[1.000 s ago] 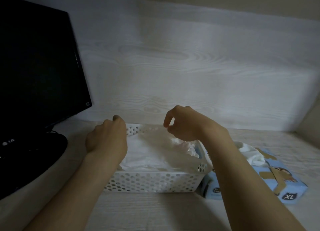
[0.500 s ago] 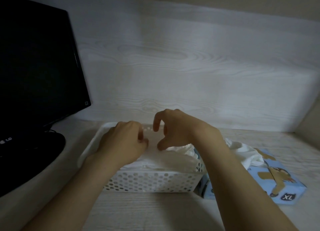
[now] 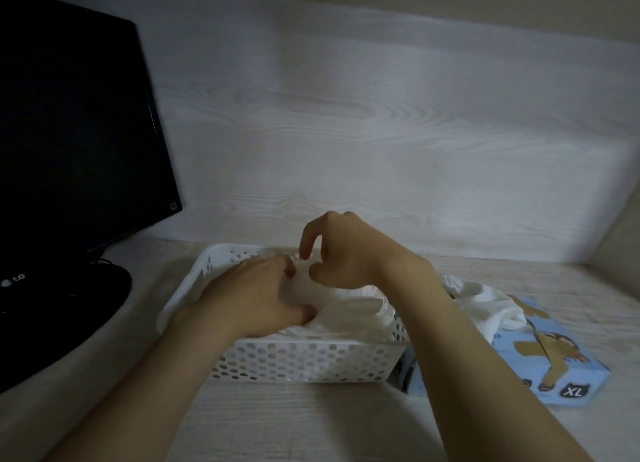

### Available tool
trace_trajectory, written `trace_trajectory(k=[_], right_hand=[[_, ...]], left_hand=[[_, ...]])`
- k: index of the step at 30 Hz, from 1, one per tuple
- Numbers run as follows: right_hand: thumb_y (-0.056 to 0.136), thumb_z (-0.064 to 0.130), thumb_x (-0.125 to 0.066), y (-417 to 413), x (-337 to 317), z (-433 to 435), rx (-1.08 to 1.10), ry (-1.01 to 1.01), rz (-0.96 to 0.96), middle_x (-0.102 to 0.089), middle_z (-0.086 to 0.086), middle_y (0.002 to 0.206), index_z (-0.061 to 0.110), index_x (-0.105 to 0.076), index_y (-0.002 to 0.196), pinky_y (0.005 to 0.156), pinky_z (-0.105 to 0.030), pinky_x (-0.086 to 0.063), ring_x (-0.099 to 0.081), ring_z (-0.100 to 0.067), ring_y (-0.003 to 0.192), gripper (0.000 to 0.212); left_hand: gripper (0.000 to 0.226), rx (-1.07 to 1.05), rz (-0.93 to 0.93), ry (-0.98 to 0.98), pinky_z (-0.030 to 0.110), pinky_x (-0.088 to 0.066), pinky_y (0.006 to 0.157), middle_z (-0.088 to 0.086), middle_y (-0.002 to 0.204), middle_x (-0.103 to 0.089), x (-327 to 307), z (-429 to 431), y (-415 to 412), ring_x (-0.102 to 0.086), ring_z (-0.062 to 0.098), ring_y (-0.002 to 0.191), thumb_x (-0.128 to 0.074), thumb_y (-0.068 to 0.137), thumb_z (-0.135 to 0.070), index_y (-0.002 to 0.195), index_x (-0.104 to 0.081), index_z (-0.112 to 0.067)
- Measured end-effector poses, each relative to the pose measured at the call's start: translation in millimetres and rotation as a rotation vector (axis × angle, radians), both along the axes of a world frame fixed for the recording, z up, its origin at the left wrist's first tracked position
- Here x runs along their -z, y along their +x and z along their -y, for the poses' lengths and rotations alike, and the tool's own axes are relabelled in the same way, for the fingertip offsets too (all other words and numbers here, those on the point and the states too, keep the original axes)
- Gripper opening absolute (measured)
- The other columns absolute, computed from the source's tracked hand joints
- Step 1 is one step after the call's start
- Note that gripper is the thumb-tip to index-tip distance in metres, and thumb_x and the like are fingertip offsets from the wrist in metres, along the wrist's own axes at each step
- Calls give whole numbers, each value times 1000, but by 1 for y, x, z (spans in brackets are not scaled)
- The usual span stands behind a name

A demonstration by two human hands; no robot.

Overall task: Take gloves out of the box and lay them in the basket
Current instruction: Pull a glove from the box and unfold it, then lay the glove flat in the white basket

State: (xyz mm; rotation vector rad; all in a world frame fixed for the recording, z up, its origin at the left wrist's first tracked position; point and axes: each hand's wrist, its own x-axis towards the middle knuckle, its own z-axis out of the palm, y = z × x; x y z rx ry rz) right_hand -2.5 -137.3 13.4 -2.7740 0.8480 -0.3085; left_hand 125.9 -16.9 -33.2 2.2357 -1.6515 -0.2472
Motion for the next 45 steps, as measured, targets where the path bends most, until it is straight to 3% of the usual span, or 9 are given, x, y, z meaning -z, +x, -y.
trace_trajectory(k=[7,12,15,19,23,27,31,36,45], right_hand=[[71,43,-96,-6,6,5,-40,243,-462,-60,10,109,38,-50,146,70,-30,-62,-77,-18,83,89],[72,42,-84,8,29,0,-64,90,-498,-69,7,78,36,-62,86,69,-36,-61,-70,-17,68,27],[76,42,-82,5,27,-5,-77,79,-520,-72,0,111,26,-64,128,87,-41,-62,-71,-20,95,58],[71,49,-93,-16,26,-11,-5,16,-209,-65,5,117,30,-59,142,94,-36,-56,-63,-18,106,81],[87,29,-79,-51,34,-10,70,-19,231,-72,10,76,25,-72,122,88,-39,-60,-68,-11,82,36],[94,10,-64,-92,40,1,247,-201,474,-73,3,77,21,-76,110,74,-41,-59,-69,-19,77,23],[84,13,-69,-142,44,12,404,-303,484,-72,3,91,23,-75,101,84,-46,-56,-66,-24,90,21],[76,59,-68,-180,59,13,485,-209,497,-62,12,88,33,-67,91,80,-40,-51,-61,-17,87,30],[87,37,-68,-186,79,15,420,-178,605,-63,6,64,18,-75,69,60,-32,-48,-58,-10,62,26]], left_hand=[[73,-9,-1,106,35,-55,91,-7,132,-54,8,5,5,-61,13,106,-68,75,-76,137,-51,-42],[49,-1,20,79,39,-58,88,-10,112,-66,5,3,2,-65,11,96,-71,84,-63,123,-62,-34],[31,-133,279,-47,39,-57,85,-4,113,-67,3,1,-5,-65,20,98,-58,95,-54,118,-64,-33],[22,-165,452,-311,33,-44,66,-6,93,-68,-6,1,-22,-59,19,80,-46,103,-40,103,-66,-31],[17,-119,462,-516,32,-39,56,-6,73,-61,-4,2,-53,-51,22,62,-48,101,-34,90,-58,-26],[18,-3,504,-750,26,-32,47,-5,62,-53,5,2,-81,-42,22,47,-52,97,-26,80,-53,-20],[22,126,528,-851,26,-30,52,-3,69,-54,18,6,-111,-50,18,58,-57,97,-26,76,-60,-19],[26,264,527,-807,35,-49,62,-1,82,-60,37,21,-142,-56,20,76,-49,101,-32,87,-66,-18],[40,254,780,-688,49,-50,86,5,83,-69,54,32,-156,-63,33,93,-46,105,-42,86,-68,-15]])
